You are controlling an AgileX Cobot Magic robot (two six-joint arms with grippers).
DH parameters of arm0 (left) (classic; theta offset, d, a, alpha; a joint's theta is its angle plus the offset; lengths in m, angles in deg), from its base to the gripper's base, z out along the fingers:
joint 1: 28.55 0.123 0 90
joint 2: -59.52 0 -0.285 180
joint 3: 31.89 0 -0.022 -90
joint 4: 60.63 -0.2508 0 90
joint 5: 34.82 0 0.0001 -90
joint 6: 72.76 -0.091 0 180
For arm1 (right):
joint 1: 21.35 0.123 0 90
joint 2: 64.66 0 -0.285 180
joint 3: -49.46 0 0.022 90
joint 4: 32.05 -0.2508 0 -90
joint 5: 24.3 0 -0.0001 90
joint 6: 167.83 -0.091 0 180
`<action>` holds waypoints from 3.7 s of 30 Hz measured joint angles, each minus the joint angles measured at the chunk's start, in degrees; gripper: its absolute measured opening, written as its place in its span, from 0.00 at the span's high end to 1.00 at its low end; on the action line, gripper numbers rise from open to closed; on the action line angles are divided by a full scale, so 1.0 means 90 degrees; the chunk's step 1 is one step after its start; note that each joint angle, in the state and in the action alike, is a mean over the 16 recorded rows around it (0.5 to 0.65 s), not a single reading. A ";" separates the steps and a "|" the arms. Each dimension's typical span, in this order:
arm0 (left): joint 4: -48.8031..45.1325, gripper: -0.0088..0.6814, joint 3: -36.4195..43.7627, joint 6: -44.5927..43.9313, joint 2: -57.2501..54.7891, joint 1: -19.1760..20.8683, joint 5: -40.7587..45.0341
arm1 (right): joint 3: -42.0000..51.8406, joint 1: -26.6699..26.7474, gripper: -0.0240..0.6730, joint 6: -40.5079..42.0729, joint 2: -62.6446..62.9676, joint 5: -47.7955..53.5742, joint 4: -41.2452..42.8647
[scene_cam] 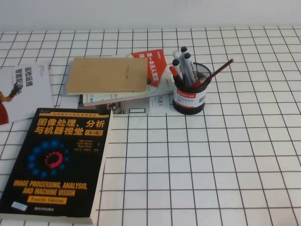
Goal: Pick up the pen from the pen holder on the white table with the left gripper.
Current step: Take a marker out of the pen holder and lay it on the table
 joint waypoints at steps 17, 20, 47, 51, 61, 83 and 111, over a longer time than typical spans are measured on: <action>0.3249 0.99 0.0005 0.0696 0.0000 0.0000 -0.1591 | 0.0000 0.0000 0.99 0.0000 0.0000 0.0000 0.0000; 0.3761 0.99 0.0005 0.0794 0.0000 0.0000 -0.1748 | 0.0000 0.0000 0.99 0.0000 0.0000 0.0000 0.0000; 0.5357 0.99 -0.2961 -0.3345 -0.2670 0.0000 0.0561 | 0.0000 0.0000 0.99 0.0000 0.0000 0.0000 0.0000; 0.6078 0.99 -0.3725 -0.4864 -0.3916 -0.0034 0.0900 | 0.0000 0.0000 0.99 0.0000 0.0000 0.0000 0.0000; 0.8453 0.99 -0.5161 -0.8377 -0.6987 -0.0759 0.1014 | 0.0000 0.0000 0.99 0.0000 0.0000 0.0000 0.0000; 1.0398 0.47 -0.7024 -1.1332 -1.1072 -0.2406 0.1008 | 0.0000 0.0000 0.99 0.0000 0.0000 0.0000 0.0000; 1.0405 0.45 -0.9321 -1.1696 -1.3046 -0.2427 0.1452 | 0.0000 0.0000 0.99 0.0000 0.0000 0.0000 0.0000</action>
